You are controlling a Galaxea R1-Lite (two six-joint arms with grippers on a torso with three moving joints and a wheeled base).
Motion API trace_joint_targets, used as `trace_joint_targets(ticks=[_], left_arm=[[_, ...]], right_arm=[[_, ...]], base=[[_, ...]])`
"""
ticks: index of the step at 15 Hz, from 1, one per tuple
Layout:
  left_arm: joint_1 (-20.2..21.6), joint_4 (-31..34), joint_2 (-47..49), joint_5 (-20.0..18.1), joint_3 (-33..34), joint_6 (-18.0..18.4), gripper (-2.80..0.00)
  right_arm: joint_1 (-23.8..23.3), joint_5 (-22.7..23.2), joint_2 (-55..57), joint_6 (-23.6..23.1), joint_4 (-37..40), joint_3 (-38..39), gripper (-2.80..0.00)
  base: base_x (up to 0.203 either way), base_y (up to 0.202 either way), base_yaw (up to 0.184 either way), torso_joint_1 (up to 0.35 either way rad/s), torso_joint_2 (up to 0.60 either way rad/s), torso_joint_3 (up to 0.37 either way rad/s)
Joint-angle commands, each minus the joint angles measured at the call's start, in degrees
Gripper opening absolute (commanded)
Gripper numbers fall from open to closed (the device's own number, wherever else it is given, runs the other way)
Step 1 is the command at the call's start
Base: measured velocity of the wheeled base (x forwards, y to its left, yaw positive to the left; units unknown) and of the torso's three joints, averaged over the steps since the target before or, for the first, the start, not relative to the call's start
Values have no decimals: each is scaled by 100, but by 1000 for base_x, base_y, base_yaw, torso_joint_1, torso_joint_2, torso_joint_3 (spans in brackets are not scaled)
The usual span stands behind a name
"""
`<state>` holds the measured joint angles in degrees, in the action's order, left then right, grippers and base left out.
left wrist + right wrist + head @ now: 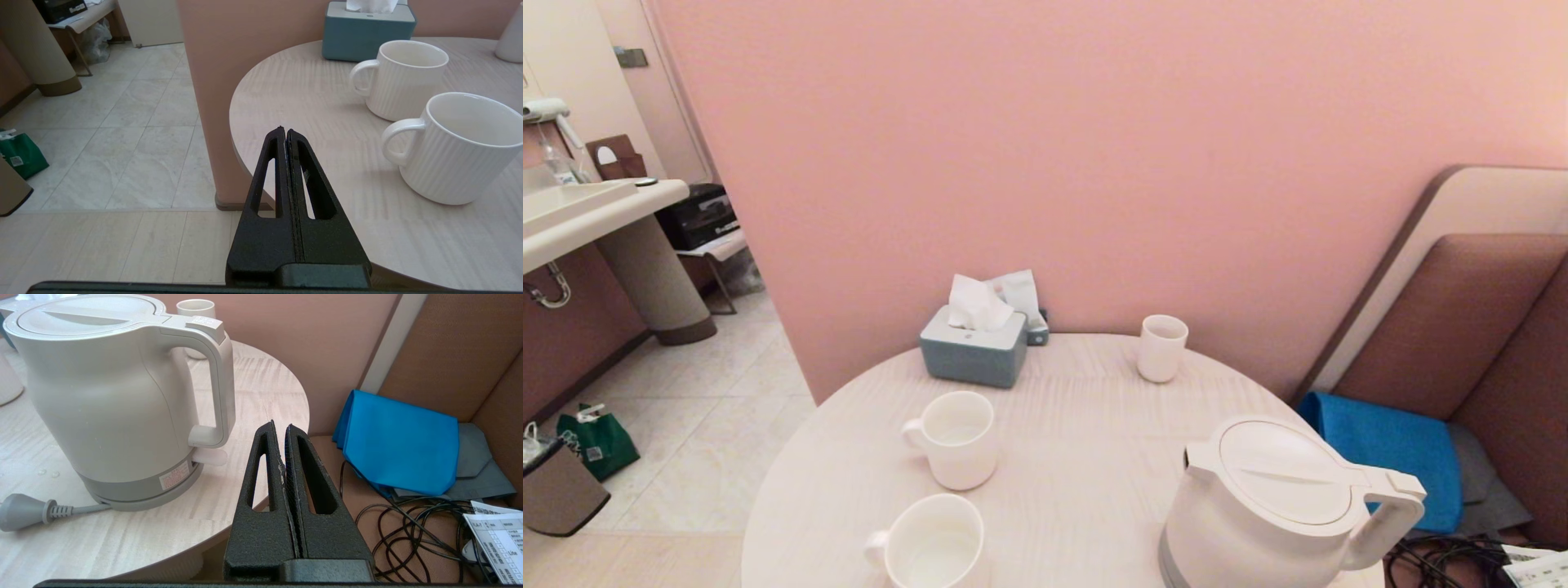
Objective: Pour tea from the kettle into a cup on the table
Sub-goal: Pick up the kettle
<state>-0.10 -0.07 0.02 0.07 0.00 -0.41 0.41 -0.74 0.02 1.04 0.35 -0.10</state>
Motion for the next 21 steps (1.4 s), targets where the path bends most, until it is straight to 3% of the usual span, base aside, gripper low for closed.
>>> trace_joint_targets(ticks=[1,10,14,18,21], left_arm=[[1,-1,6,1,0,-2,-280],[1,-1,-2,1,0,-2,-280],[1,-1,-2,1,0,-2,-280],[1,-1,-2,1,0,-2,-280],[1,-1,0,1,0,-2,-280]], right_arm=[[2,4,-2,1,0,1,-280],[-46,-162,-2,215,-104,-164,-280],[-38,-141,568,212,393,-1569,-280],[-45,-129,2538,213,698,-2951,-280],[-48,-146,4048,233,1805,-4102,-280]], base=[[0,0,0,0,0,0],[0,0,0,0,0,0],[0,0,0,0,0,0],[0,0,0,0,0,0],[0,0,0,0,0,0]])
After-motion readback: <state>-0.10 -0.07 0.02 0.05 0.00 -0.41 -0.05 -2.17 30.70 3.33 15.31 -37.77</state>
